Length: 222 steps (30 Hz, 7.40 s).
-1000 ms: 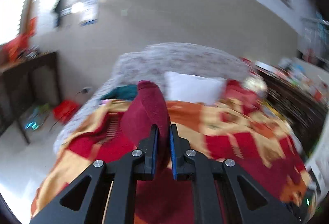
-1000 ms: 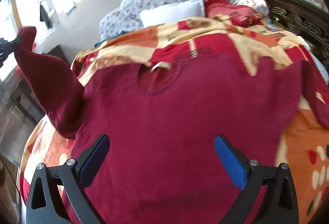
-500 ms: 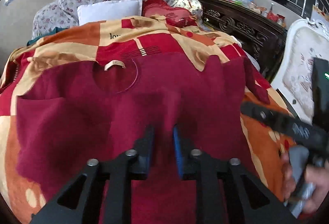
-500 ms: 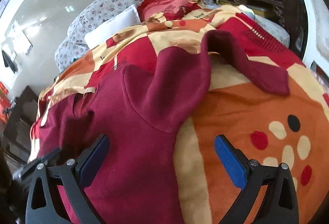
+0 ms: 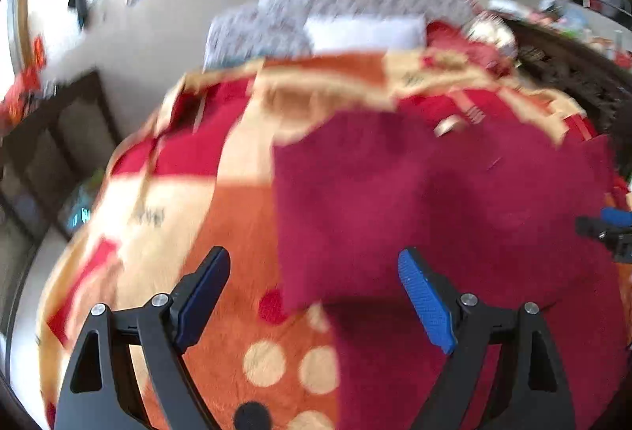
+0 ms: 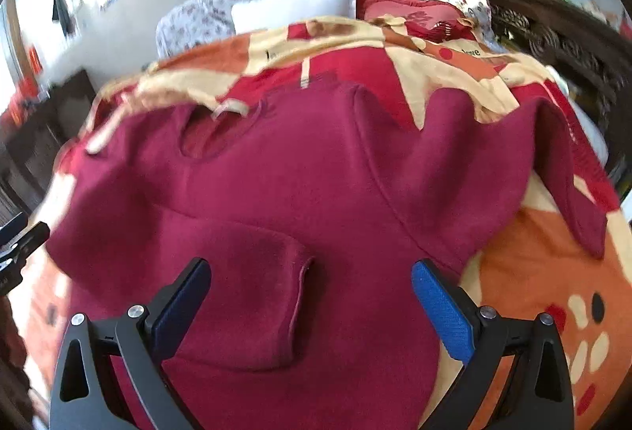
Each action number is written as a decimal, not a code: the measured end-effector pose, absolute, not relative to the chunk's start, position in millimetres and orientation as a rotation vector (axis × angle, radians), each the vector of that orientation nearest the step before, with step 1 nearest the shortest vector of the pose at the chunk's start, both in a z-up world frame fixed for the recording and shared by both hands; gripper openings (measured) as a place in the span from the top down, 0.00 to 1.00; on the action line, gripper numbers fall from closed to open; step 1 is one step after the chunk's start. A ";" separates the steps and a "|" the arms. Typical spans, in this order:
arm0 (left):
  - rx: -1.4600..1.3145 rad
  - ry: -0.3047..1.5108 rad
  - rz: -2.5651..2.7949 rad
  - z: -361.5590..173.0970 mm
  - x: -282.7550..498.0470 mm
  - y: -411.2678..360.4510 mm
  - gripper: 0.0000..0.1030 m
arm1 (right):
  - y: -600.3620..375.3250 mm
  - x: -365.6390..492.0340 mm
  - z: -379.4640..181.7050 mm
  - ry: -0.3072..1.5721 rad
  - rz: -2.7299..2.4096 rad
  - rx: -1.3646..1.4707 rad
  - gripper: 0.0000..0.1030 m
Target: Fold small clothes
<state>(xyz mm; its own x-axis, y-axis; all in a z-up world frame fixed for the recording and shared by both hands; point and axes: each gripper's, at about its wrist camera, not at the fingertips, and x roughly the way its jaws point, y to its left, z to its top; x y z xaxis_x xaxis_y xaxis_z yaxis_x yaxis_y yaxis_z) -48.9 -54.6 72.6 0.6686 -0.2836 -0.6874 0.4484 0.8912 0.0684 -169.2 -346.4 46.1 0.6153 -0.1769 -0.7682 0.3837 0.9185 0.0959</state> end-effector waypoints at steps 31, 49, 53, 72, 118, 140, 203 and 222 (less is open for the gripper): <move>0.120 0.865 -0.336 32.5 -20.5 -42.7 0.16 | -319.4 -127.9 124.1 0.602 -0.048 0.230 0.24; -0.006 0.866 -0.415 13.9 -8.2 -26.3 0.09 | -174.3 69.1 47.8 0.777 0.173 -0.050 0.99; -0.027 0.859 -0.431 14.4 -8.6 -22.4 0.09 | -179.6 41.9 68.0 0.771 0.153 -0.026 0.98; 0.004 0.833 -0.392 21.6 -14.6 -24.2 0.06 | -257.1 -118.7 70.4 0.800 -0.036 0.094 0.36; -0.027 0.876 -0.351 12.1 28.9 -96.2 0.00 | -625.0 -297.8 12.1 0.719 -0.823 0.689 0.61; -0.210 0.805 -0.486 46.5 31.6 -51.2 0.00 | -375.5 -221.5 297.8 0.404 -0.070 0.309 0.94; -0.134 0.853 -0.688 46.7 13.1 -71.4 0.86 | -350.0 -206.2 100.8 0.623 -0.029 0.633 0.22; 0.105 0.735 -0.649 62.0 11.2 -121.6 0.62 | -336.9 -203.6 82.4 0.678 0.045 0.638 0.19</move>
